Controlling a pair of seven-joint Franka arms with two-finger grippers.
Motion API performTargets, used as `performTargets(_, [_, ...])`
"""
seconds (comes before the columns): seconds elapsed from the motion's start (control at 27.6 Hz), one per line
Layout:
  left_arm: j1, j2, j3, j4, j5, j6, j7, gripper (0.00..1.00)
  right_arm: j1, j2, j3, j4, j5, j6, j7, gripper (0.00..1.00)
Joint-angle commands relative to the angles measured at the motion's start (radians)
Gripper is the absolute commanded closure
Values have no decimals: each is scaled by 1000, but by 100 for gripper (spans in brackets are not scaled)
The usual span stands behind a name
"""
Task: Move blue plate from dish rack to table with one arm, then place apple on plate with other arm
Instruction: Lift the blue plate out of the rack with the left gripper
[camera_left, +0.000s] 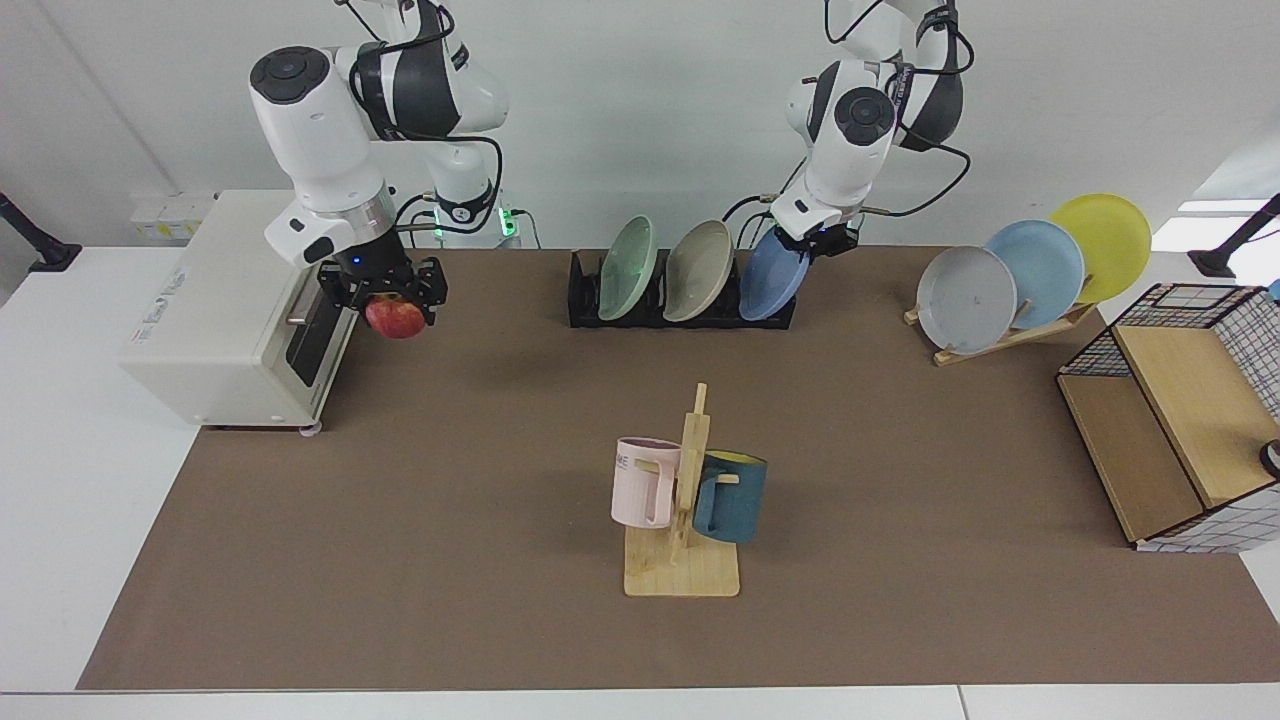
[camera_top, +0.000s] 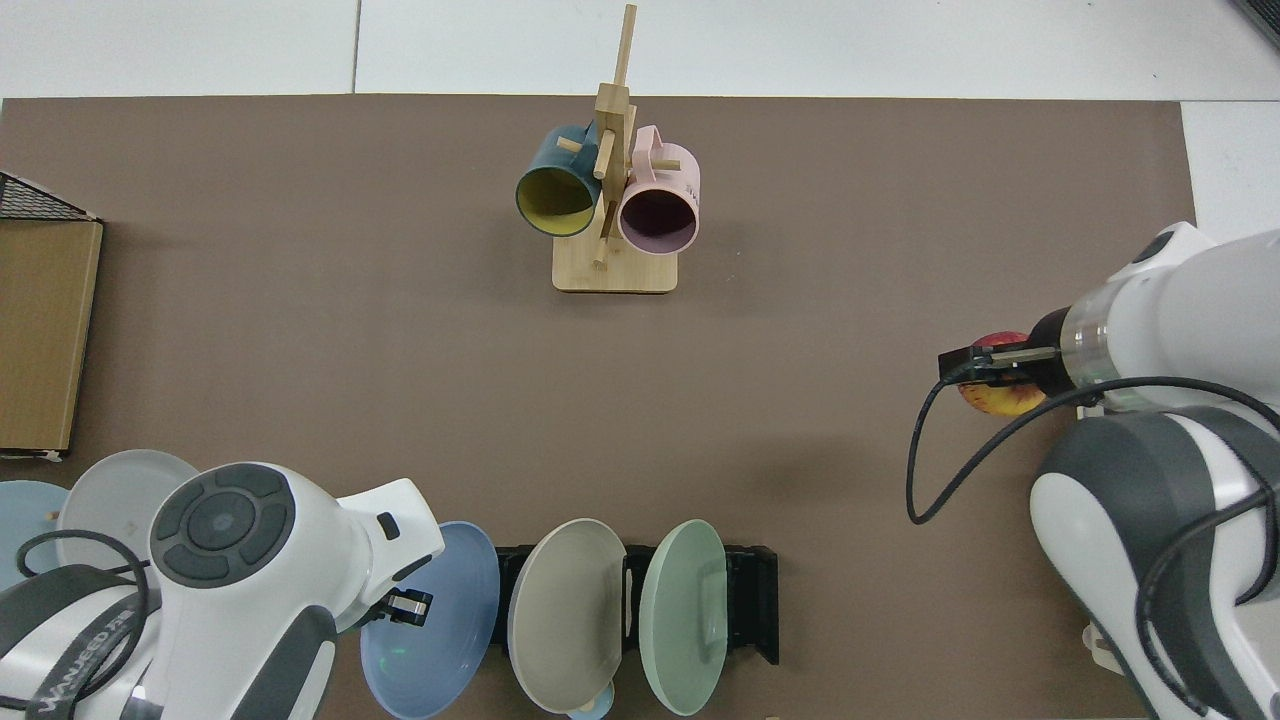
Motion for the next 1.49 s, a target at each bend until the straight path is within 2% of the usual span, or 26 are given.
performTargets(0.0, [4, -6, 6, 97, 18, -92, -27, 100, -9, -9, 62, 5, 2, -13, 89, 99])
performTargets(0.25, [22, -3, 16, 188, 86, -103, -24, 100, -9, -17, 122, 5, 4, -23, 178, 99])
performTargets(0.44, [45, 45, 74, 249, 84, -76, -15, 100, -9, -18, 125, 3, 4, -24, 181, 99])
performTargets(0.51, [42, 71, 127, 263, 68, -42, -4, 100, -9, -20, 127, 3, 4, -24, 182, 99])
performTargets(0.83, [45, 151, 248, 265, -173, 93, 109, 100, -9, -21, 127, -1, 5, -23, 184, 99])
performTargets(0.98, [45, 191, 254, 262, -202, 174, 266, 100, -9, -21, 127, -14, 5, -15, 196, 99])
performTargets(1.12, [70, 247, 268, 265, -274, 208, 281, 100, -9, -18, 128, -41, 7, -1, 201, 99])
performTargets(1.2, [70, 289, 268, 265, -320, 265, 282, 100, -9, -14, 128, -63, 7, 17, 199, 99])
performTargets(1.34, [54, 359, 259, 255, -314, 395, 269, 100, -11, -12, 128, -112, 7, 75, 198, 99])
performTargets(1.45, [60, 390, 253, 257, -325, 431, 280, 100, -11, -9, 128, -130, 7, 112, 201, 99])
